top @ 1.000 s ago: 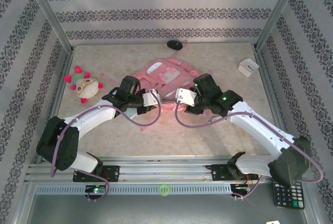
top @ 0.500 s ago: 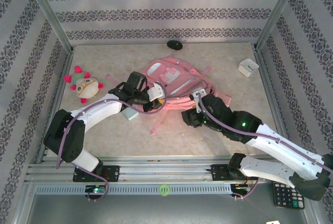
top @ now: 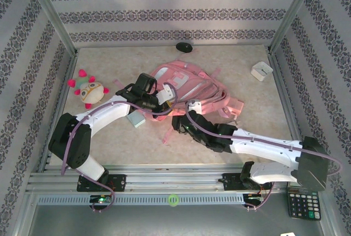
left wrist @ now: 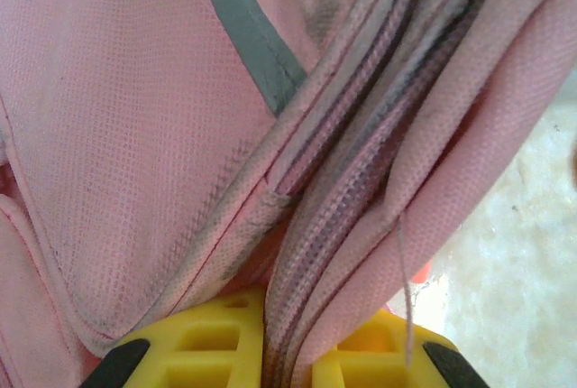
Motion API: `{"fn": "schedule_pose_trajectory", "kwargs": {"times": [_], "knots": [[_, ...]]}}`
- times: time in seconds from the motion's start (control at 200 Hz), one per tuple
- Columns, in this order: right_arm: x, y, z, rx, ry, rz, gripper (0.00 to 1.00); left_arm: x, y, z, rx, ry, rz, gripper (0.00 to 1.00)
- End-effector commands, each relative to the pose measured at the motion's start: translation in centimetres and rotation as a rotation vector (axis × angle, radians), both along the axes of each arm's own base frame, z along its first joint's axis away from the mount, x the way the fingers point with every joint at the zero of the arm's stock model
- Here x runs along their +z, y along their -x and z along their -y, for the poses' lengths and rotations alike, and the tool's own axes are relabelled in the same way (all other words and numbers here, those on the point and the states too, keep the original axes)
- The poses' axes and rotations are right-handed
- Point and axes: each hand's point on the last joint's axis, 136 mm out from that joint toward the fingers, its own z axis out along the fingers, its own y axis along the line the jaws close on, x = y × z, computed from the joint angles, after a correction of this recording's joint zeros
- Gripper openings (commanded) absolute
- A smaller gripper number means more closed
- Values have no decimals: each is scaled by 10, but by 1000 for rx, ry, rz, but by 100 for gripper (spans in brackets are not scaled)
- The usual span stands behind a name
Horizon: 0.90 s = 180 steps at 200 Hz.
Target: Pack books, pencil case, and school supplies into a backpack
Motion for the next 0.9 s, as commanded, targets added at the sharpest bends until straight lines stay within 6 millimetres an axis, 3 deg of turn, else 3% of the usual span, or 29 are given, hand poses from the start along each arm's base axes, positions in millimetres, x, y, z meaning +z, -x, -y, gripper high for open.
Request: {"fn": "schedule_pose_trajectory", "kwargs": {"times": [0.0, 0.405, 0.67, 0.814, 0.894], "knots": [[20, -22, 4, -124, -22, 81, 48, 15, 10, 8, -1, 61, -94, 0], [0, -53, 6, -171, 107, 70, 46, 24, 12, 10, -13, 91, -83, 0], [-16, -54, 33, -235, 329, 57, 18, 25, 10, 8, -2, 78, -68, 0], [-17, -52, 38, -235, 324, 66, 9, 24, 10, 7, 2, 71, -65, 0], [-17, -51, 41, -239, 333, 69, 9, 23, 9, 6, 9, 64, -61, 0]]}}
